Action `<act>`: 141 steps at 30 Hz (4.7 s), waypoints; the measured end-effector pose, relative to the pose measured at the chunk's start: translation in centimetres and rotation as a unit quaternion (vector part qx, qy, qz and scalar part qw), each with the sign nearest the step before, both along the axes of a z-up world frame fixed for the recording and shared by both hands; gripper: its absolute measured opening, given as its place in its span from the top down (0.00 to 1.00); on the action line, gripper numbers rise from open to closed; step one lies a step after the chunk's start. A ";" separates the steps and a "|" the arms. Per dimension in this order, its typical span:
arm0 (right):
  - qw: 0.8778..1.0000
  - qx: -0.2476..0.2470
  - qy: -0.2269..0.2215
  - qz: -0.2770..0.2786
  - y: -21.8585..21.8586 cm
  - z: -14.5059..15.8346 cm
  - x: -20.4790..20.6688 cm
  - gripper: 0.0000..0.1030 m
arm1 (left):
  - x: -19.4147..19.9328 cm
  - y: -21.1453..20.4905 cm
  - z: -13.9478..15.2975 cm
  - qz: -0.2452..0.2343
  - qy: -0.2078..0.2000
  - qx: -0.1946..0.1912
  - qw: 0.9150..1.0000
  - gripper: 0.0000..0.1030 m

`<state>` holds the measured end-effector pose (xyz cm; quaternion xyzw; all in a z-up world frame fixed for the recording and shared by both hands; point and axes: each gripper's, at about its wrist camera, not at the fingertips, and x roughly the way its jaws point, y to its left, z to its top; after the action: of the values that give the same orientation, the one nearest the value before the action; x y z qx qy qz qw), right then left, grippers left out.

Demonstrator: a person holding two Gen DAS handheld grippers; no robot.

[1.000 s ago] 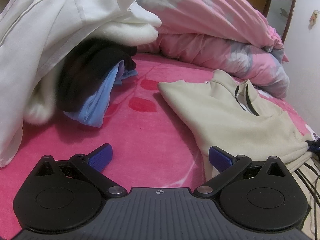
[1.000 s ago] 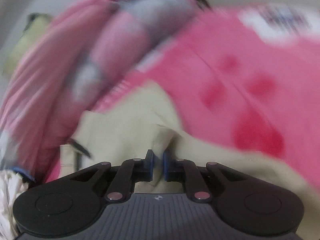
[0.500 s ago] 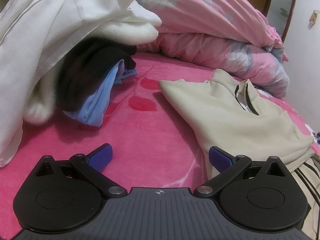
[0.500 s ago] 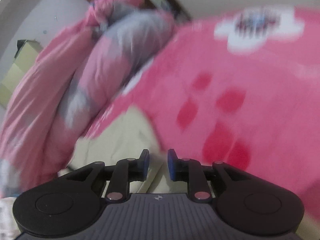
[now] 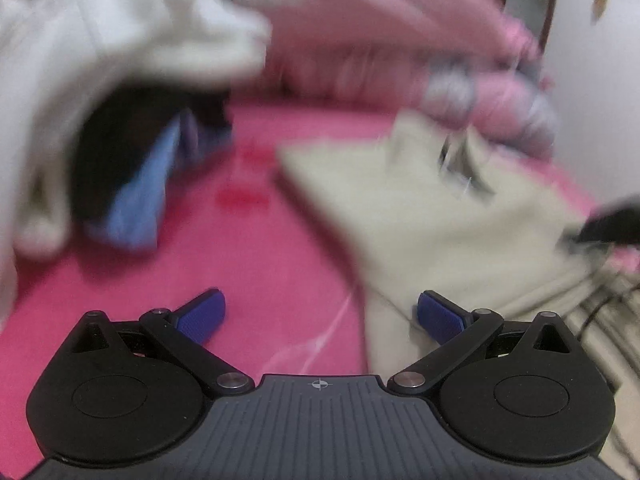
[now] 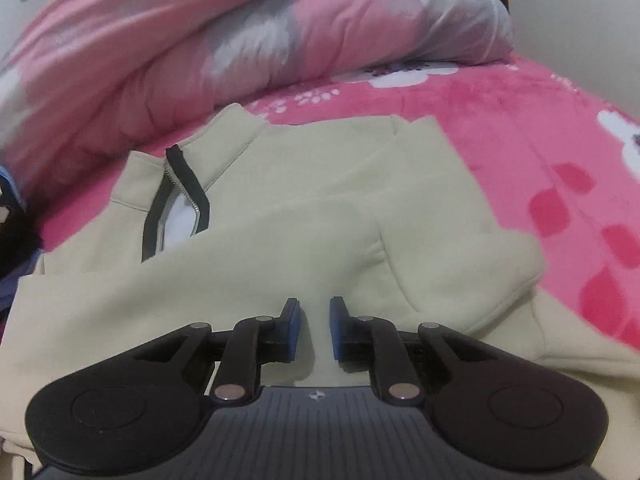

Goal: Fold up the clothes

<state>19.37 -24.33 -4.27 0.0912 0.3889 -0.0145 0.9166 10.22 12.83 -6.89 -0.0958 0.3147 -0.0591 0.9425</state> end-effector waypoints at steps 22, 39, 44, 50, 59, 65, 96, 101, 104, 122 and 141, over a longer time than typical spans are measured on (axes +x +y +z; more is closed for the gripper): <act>0.909 -0.056 0.042 0.411 24.4 2.6 4.4 0.88 | -0.3 1.1 -0.3 0.004 0.028 -0.030 0.999 0.00; 0.970 0.070 -0.153 0.175 9.7 15.4 -0.9 0.88 | -0.6 2.4 -0.1 -0.003 0.020 -0.062 0.998 0.00; 0.950 -0.009 -0.247 0.191 1.7 25.2 -12.9 0.68 | -0.7 2.3 0.0 0.004 0.016 -0.065 0.998 0.00; 0.943 -0.147 -0.229 0.191 -3.6 29.8 -22.1 0.62 | -1.0 2.2 0.7 0.031 -0.012 -0.057 0.998 0.00; 0.969 -0.132 -0.033 0.207 -1.4 9.2 -14.8 0.70 | -0.7 -1.8 0.4 0.006 -0.025 0.041 0.999 0.00; 0.979 -0.106 -0.107 0.137 -0.9 4.0 -9.2 0.71 | -0.1 -0.5 -0.2 0.006 0.000 0.003 1.000 0.00; 0.987 -0.057 -0.089 0.119 -1.0 -2.4 -5.0 0.78 | -0.4 -0.3 -0.6 0.007 -0.016 -0.004 1.000 0.00; 0.989 -0.023 -0.095 0.114 -2.1 -2.3 -5.1 0.78 | -1.3 0.0 0.9 0.052 -0.038 -0.001 0.998 0.00; 0.989 -0.020 -0.096 0.114 -2.2 -2.2 -5.1 0.78 | -2.2 -0.6 2.7 0.064 -0.066 0.007 0.996 0.00; 0.988 0.019 -0.103 0.111 -3.4 -2.7 -5.1 0.78 | 1.7 -13.0 1.1 0.011 -0.015 0.089 0.996 0.00; 0.988 0.022 -0.103 0.111 -3.4 -2.7 -5.1 0.78 | 1.6 -13.2 0.2 0.016 -0.017 0.089 0.996 0.00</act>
<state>14.24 -27.77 -6.97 0.0684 0.3003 0.1054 0.9455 11.85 -0.33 -6.67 -0.0159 0.3008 -0.0174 0.9534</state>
